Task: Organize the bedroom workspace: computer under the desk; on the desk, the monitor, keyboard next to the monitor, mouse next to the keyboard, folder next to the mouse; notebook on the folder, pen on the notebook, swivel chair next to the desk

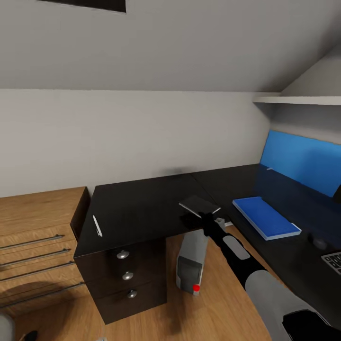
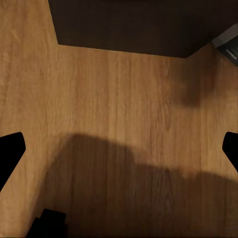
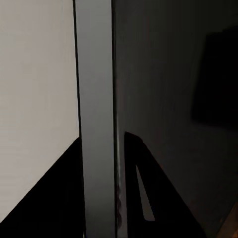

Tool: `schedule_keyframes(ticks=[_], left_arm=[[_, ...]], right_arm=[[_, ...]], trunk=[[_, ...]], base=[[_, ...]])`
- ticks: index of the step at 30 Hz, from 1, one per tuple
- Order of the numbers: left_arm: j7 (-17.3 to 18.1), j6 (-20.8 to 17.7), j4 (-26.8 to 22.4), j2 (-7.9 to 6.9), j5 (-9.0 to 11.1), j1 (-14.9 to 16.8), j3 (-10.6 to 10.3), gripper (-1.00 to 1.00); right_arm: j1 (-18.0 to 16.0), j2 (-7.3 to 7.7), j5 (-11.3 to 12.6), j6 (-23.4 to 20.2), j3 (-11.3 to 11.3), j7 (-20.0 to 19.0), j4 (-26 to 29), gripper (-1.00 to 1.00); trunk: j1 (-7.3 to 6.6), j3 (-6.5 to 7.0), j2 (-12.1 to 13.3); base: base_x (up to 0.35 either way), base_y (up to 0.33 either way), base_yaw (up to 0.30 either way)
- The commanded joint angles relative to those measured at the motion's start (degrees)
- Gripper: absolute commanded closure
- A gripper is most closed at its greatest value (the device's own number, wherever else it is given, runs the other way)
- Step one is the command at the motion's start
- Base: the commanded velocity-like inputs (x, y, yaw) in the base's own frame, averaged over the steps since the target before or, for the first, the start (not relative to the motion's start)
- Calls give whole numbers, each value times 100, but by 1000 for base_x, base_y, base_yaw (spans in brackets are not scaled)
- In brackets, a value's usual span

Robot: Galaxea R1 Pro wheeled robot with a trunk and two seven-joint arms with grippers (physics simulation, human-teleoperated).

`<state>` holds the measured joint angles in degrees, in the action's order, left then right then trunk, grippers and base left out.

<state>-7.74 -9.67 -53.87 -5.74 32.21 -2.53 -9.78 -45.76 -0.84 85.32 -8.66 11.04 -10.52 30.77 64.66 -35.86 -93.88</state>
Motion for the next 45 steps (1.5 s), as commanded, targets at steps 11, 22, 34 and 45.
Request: schedule_keyframes(ticks=[11,22,34,45], left_arm=[[-69,-9,210,328,-765,-2,0,-100],[-69,-8,228,345,-795,-2,11,-100],[-76,1,228,345,-799,-2,23,-100],[-78,1,229,345,-795,-2,28,-100]], right_arm=[[11,460,321,-22,12,0,302,100],[36,694,1022,-15,12,169,541,100],[73,697,1041,75,5,387,534,100],[76,692,1048,904,-11,834,537,100]], trunk=[[0,-4,-3],[0,-4,-3],[0,-4,-3],[0,-4,-3]], base=[[0,-207,0],[45,-184,0],[90,-225,0],[-13,-111,0]])
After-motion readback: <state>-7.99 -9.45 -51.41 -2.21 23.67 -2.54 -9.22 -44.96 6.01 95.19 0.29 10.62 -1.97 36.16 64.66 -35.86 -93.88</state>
